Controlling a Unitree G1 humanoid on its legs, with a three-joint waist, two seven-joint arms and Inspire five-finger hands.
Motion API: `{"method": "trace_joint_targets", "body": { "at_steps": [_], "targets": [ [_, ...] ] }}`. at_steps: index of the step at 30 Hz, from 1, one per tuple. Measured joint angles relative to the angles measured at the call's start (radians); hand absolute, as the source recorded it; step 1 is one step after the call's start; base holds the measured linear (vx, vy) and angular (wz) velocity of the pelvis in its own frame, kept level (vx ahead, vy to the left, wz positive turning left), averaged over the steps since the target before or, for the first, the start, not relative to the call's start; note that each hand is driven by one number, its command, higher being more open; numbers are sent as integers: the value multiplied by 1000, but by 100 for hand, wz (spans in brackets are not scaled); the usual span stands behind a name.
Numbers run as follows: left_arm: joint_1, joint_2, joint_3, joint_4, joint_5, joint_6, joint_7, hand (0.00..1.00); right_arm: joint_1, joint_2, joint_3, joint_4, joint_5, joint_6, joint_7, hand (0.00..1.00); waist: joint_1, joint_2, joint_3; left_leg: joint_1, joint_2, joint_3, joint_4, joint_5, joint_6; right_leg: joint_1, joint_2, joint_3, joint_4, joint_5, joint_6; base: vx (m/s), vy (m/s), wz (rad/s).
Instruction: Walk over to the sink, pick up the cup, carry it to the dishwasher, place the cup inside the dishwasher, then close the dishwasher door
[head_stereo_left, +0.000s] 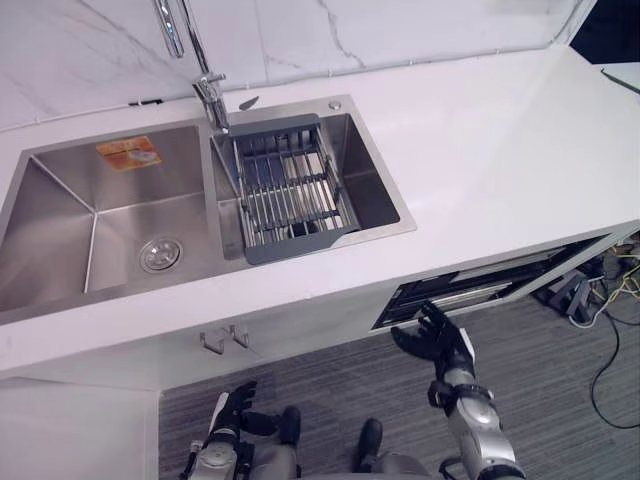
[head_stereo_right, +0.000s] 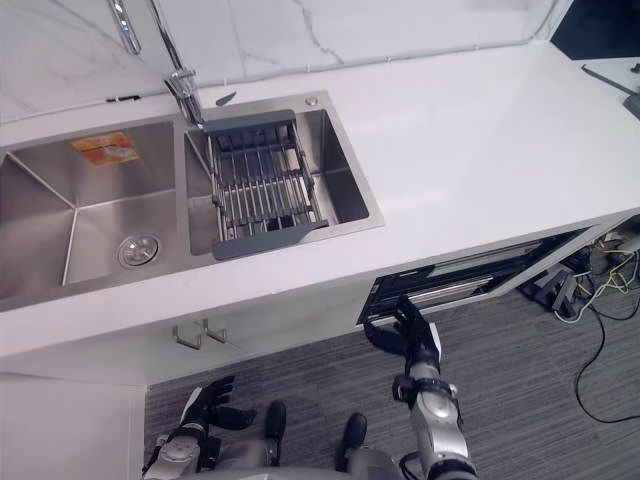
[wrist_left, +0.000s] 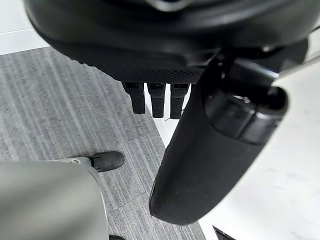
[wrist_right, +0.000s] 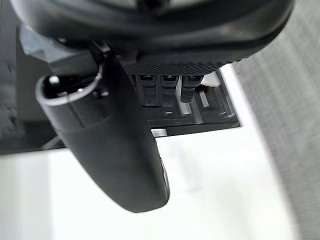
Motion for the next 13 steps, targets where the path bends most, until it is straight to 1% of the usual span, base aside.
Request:
{"method": "trace_joint_targets", "body": {
  "at_steps": [1, 4, 7, 9, 13],
  "targets": [
    [4, -2, 0, 1, 0, 0, 0, 90, 6, 1, 0, 45, -21, 4, 0, 90, -1, -2, -10, 2, 0, 0, 0, 0, 0, 2, 0, 0, 0, 0, 0, 0, 0, 0],
    [6, -5, 0, 3, 0, 2, 0, 90, 8, 1, -2, 152, -67, 15, -4, 90, -2, -9, -16, 17, 0, -3, -1, 0, 0, 19, -5, -4, 0, -2, 1, -11, 9, 3],
    [6, -5, 1, 17, 0, 4, 0, 90, 16, 2, -6, 232, -87, 26, -7, 90, -4, -14, -29, 27, -1, -11, -5, 0, 0, 33, -6, -12, 0, -6, 1, -16, 3, 7],
    [6, -5, 1, 26, 0, 5, 0, 90, 25, 3, -12, 265, -98, 28, -8, 90, -5, -16, -42, 27, -2, -15, -5, -1, -1, 35, -6, -16, 0, -8, 2, -3, -2, 8],
    [6, -4, 3, 29, 0, 7, -1, 90, 36, 11, -50, 331, -121, 36, -8, 90, -5, -18, -46, 37, -4, -22, -6, -1, -2, 48, -8, -22, 0, -10, 2, -3, -1, 4]
  ]
}}
